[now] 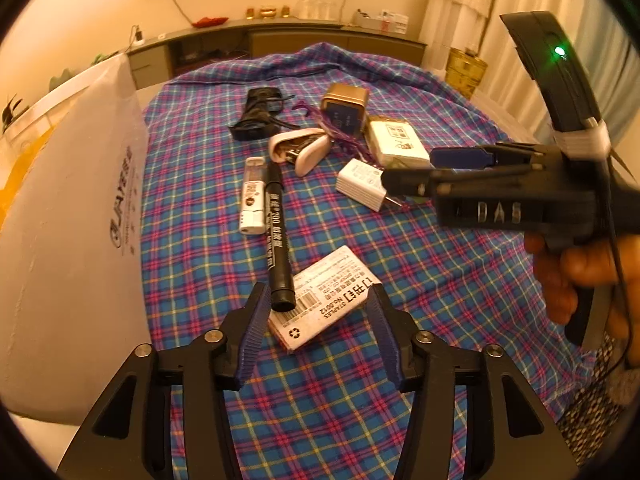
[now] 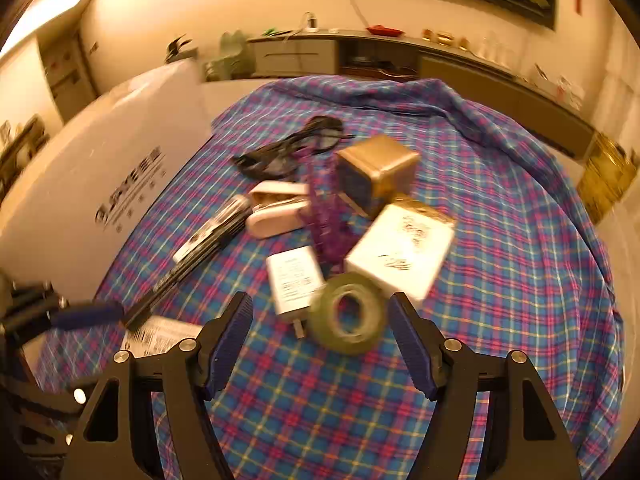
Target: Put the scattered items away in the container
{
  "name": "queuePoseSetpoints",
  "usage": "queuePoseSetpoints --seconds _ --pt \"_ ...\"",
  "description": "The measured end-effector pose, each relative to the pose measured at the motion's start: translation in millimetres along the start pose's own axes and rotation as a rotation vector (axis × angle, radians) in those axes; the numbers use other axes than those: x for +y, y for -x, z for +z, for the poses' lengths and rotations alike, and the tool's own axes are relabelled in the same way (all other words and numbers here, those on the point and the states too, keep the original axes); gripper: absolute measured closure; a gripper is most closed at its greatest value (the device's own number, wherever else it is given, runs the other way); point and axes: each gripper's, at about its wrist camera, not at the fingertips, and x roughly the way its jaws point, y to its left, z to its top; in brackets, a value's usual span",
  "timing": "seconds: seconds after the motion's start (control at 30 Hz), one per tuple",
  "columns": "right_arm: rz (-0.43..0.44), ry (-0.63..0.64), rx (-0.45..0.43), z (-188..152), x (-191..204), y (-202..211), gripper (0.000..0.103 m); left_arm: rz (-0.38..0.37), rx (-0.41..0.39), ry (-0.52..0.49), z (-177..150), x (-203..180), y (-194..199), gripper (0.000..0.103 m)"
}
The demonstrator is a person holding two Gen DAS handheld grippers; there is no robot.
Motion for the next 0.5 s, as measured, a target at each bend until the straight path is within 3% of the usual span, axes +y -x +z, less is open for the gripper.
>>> queuePoseSetpoints --seconds 0.2,0.23,0.3,0.5 --pt "0.040 -0.061 0.032 -7 -21 -20 0.034 -0.044 0.005 -0.037 -1 -8 -8 0.044" --pt "0.058 -0.077 0.031 -6 -23 -18 0.047 -0.083 0.009 -0.031 0 -8 -7 0.044" --pt "0.076 -0.099 0.028 -6 -26 -17 0.053 -0.138 0.003 -0.031 0 -10 -3 0.044" --pt "0.064 -0.094 0.025 -7 -29 -17 0.052 -0.003 -0.024 -0.078 0 -12 -11 0.044"
